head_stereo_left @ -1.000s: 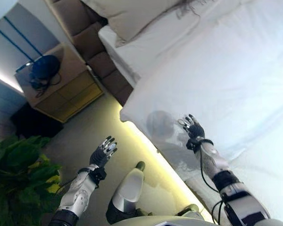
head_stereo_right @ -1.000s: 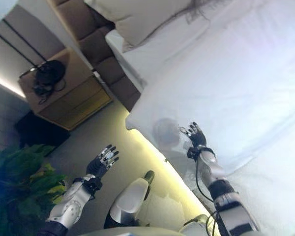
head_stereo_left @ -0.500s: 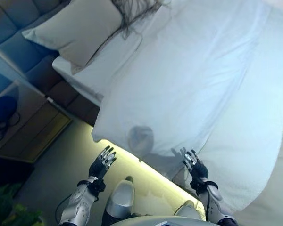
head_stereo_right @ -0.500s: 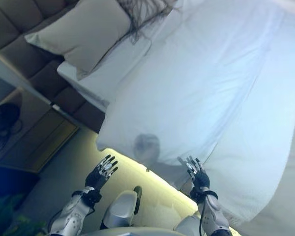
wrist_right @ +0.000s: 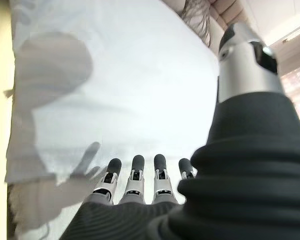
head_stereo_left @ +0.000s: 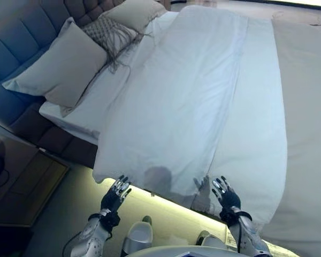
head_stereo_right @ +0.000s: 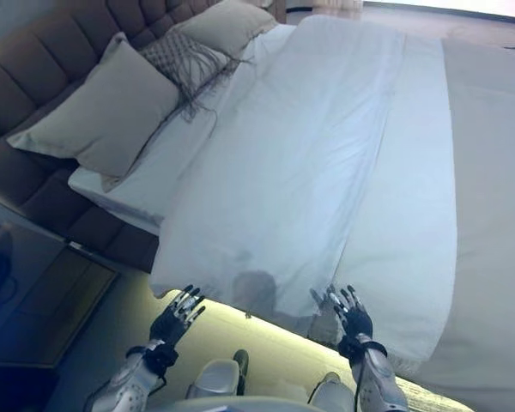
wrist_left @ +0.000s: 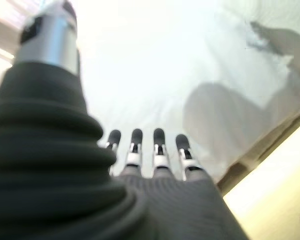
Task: Make the bed neatly
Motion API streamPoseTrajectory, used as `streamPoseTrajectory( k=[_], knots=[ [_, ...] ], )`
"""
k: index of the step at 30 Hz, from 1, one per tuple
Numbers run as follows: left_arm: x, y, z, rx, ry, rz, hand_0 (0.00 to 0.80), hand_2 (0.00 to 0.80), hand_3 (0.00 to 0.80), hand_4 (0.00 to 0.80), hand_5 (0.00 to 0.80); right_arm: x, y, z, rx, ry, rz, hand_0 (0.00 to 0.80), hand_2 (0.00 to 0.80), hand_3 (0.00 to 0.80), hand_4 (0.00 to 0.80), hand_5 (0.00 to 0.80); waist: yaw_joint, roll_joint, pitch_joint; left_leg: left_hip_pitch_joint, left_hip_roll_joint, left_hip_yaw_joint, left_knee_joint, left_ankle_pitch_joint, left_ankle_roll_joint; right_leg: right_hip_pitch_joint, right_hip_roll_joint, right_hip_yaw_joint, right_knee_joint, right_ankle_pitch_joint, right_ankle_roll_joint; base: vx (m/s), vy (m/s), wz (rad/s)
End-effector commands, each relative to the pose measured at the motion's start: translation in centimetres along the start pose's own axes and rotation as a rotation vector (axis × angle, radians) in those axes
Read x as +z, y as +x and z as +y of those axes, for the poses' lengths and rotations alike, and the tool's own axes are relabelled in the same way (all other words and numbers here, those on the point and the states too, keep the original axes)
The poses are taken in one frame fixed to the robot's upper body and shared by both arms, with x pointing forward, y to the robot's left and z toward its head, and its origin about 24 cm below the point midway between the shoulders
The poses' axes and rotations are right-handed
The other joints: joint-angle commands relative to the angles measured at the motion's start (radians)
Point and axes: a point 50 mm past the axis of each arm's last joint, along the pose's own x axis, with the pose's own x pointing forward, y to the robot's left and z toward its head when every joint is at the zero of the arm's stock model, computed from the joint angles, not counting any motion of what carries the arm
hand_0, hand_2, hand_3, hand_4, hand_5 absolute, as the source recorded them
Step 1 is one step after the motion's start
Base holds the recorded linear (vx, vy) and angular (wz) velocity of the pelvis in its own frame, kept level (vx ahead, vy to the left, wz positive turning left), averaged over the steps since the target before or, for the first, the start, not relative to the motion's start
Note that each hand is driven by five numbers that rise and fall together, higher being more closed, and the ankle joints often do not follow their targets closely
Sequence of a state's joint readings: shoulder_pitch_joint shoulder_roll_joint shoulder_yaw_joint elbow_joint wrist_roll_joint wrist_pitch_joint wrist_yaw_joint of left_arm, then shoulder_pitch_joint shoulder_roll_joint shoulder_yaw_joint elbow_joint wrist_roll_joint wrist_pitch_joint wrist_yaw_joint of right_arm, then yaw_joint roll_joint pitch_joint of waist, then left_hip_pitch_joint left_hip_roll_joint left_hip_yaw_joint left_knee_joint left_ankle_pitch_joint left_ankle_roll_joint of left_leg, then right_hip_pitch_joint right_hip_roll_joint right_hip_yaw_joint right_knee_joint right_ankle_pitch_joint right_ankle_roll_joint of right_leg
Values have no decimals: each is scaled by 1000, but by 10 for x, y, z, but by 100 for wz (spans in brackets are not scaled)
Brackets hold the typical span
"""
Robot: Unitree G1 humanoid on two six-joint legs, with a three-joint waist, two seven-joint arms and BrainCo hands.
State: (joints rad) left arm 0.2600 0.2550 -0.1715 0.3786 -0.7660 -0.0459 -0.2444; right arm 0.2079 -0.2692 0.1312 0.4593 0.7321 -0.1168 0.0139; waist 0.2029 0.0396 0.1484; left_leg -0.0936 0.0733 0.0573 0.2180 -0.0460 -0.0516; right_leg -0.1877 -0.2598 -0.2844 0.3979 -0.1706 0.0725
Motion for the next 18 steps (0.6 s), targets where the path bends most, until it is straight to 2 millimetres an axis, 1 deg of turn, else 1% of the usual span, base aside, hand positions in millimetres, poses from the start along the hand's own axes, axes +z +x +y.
streamPoseTrajectory(
  k=[1,2,3,4,5,6,7,8,9,10,11,12,13,14,15,16,17,18],
  knots=[
    [26,-4,-4,-80,23,-107,0,0,0,0,0,36,4,21,101,33,-188,0,0,0,0,0,-26,-41,49,-66,-18,-26,180,28,29,106,12,1,-151,173,28,-8,176,-9],
    [27,-4,-7,-94,22,-112,0,0,0,0,0,37,4,20,100,38,-190,0,0,0,0,0,-34,-26,50,-51,10,-40,152,49,23,94,12,17,-120,154,26,-7,242,-18],
    [29,-3,-10,-106,22,-116,0,0,0,0,0,38,5,19,95,40,-193,0,0,0,0,0,-42,-15,45,-42,33,-56,118,75,15,80,9,23,-102,145,25,-35,333,-31],
    [32,-1,-14,-125,26,-123,0,0,0,0,0,40,6,17,90,37,-199,0,0,0,0,0,-48,3,43,-29,70,-77,72,107,-1,61,2,32,-69,129,28,-54,399,-32],
    [34,1,-18,-142,33,-127,0,0,0,0,0,43,7,16,87,38,-208,0,0,0,0,0,-51,18,45,-20,103,-93,32,132,-16,41,-10,41,-37,115,32,-71,380,-42],
    [35,3,-21,-153,39,-127,0,0,0,0,0,45,8,16,86,39,-215,0,0,0,0,0,-53,26,47,-13,122,-99,6,145,-26,25,-22,47,-8,103,36,-96,489,-43],
    [38,9,-29,-180,58,-131,0,0,0,0,0,50,9,19,87,50,-233,0,0,0,0,0,-63,45,53,-7,165,-116,-45,172,-49,-8,-48,61,38,90,50,-96,457,-41],
    [39,12,-32,-192,66,-130,0,0,0,0,0,53,10,19,85,55,-243,0,0,0,0,0,-65,50,57,-4,174,-120,-64,176,-58,-29,-64,73,65,83,59,-115,605,-15],
    [41,16,-37,-216,75,-128,0,0,0,0,0,57,10,21,79,62,-257,0,0,0,0,0,-71,59,64,-4,185,-127,-86,180,-71,-55,-90,92,94,79,75,-89,642,16],
    [41,20,-43,-244,69,-123,0,0,0,0,0,62,10,22,69,67,-274,0,0,0,0,0,-80,68,71,-8,188,-134,-99,181,-84,-75,-116,119,111,81,96,-91,761,26],
    [42,23,-48,-264,65,-123,0,0,0,0,0,66,9,23,69,66,-285,0,0,0,0,0,-85,72,78,-15,183,-139,-92,172,-90,-92,-140,143,125,87,112,-72,750,17],
    [43,25,-53,-283,66,-125,0,0,0,0,0,69,9,25,75,67,-292,0,0,0,0,0,-90,71,87,-24,167,-138,-76,145,-90,-109,-171,167,134,99,125,-52,725,1],
    [47,28,-57,-306,87,-125,0,0,0,0,0,72,9,27,92,57,-295,0,0,0,0,0,-98,66,99,-41,138,-124,-39,94,-86,-124,-213,194,136,125,140,-12,688,-13],
    [50,29,-58,-310,122,-127,0,0,0,0,0,73,8,30,108,46,-294,0,0,0,0,0,-103,58,105,-51,107,-104,-8,53,-77,-126,-251,205,123,158,149,40,587,-9],
    [51,28,-56,-295,154,-125,0,0,0,0,0,71,7,33,125,65,-282,0,0,0,0,0,-102,46,107,-63,70,-98,28,17,-67,-116,-275,211,93,200,149,114,420,4],
    [50,26,-51,-271,182,-123,0,0,0,0,0,65,6,35,136,134,-253,0,0,0,0,0,-97,33,110,-80,32,-93,75,-20,-51,-106,-289,215,71,263,153,164,325,12],
    [49,22,-46,-244,202,-130,0,0,0,0,0,59,6,38,156,181,-220,0,0,0,0,0,-87,26,109,-78,18,-92,84,-36,-39,-113,-288,199,70,303,153,190,306,0],
    [50,16,-37,-187,217,-144,0,0,0,0,0,52,7,41,189,192,-178,0,0,0,0,0,-76,27,110,-54,18,-92,69,-44,-22,-138,-273,186,114,328,150,170,305,-48]
  ],
)
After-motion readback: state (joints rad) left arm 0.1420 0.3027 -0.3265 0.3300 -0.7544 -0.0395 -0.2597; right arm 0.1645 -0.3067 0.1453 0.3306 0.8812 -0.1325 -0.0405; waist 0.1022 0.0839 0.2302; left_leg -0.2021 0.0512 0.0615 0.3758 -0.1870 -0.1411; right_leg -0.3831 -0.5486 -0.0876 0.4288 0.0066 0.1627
